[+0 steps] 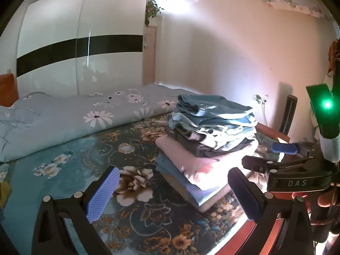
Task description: Fold clothes
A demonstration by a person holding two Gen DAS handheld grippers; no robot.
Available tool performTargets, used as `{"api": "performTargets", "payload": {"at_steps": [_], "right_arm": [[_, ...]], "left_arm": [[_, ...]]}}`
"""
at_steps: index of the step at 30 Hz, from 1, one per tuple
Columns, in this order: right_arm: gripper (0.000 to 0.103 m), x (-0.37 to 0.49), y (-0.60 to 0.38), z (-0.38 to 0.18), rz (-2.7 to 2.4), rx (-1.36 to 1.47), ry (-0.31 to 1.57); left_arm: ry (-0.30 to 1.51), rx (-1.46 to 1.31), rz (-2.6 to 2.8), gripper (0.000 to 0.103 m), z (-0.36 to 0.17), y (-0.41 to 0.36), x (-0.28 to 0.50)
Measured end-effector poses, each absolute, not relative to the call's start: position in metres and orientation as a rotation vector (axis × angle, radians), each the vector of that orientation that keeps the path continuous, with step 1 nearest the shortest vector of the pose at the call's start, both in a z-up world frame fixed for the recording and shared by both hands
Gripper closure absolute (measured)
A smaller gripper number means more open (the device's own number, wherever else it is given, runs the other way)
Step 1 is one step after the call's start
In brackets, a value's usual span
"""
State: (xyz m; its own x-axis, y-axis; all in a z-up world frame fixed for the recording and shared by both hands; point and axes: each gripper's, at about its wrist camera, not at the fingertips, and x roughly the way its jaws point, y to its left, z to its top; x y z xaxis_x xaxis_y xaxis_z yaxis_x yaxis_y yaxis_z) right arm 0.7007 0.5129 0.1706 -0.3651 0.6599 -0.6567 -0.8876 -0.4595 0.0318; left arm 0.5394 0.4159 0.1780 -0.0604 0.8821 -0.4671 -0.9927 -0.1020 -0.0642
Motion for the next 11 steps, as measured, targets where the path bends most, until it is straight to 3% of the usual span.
{"api": "performTargets", "payload": {"at_steps": [11], "right_arm": [[0.004, 0.713, 0.481, 0.178, 1.939, -0.735, 0.423]], "left_arm": [[0.312, -0.474, 1.605, 0.0, 0.174, 0.394, 0.556]]}}
